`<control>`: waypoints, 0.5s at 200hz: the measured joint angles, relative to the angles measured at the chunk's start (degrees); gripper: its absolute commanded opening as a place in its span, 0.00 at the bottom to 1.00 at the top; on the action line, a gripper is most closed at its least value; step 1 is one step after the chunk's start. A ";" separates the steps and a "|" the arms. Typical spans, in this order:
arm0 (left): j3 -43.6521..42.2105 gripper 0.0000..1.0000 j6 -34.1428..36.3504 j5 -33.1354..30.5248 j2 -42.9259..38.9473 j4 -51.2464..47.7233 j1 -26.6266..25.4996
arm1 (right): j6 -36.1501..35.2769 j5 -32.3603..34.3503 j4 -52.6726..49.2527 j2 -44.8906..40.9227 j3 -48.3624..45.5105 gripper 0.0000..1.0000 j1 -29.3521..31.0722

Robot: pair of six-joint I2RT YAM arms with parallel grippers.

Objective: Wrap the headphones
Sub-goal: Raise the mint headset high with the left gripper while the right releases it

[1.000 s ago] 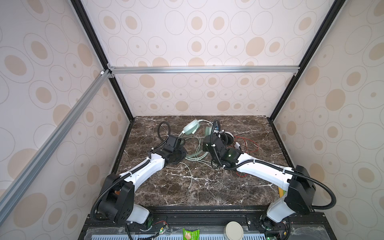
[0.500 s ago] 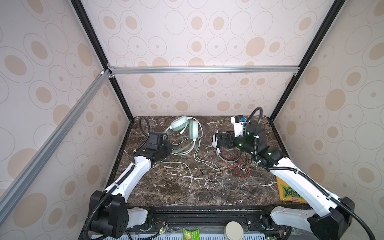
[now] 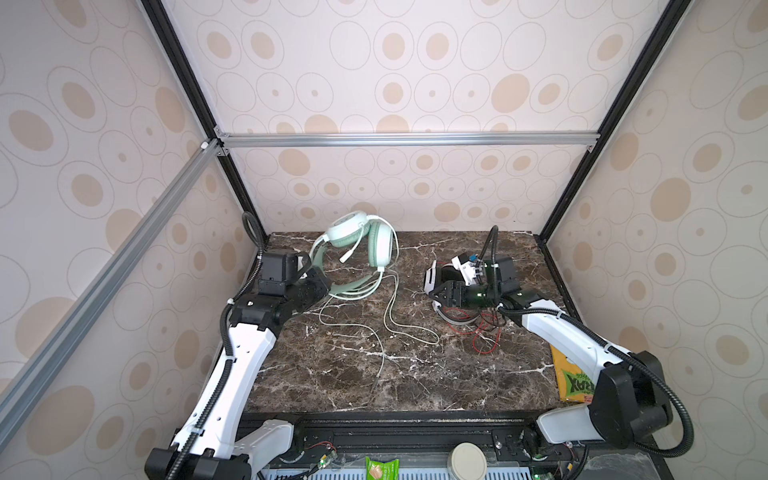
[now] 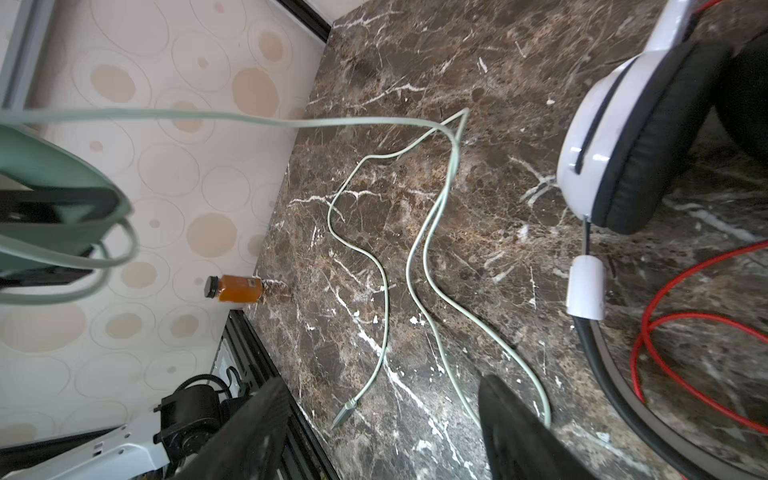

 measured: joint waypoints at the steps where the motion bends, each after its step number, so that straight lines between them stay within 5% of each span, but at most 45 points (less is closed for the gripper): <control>1: 0.22 0.00 -0.13 0.09 -0.13 -0.02 0.00 | -0.17 0.11 -0.20 0.17 0.22 0.75 0.20; 100: 3.67 0.00 -11.85 8.55 -3.43 10.10 0.07 | -6.32 4.35 -2.19 16.83 14.53 0.74 10.36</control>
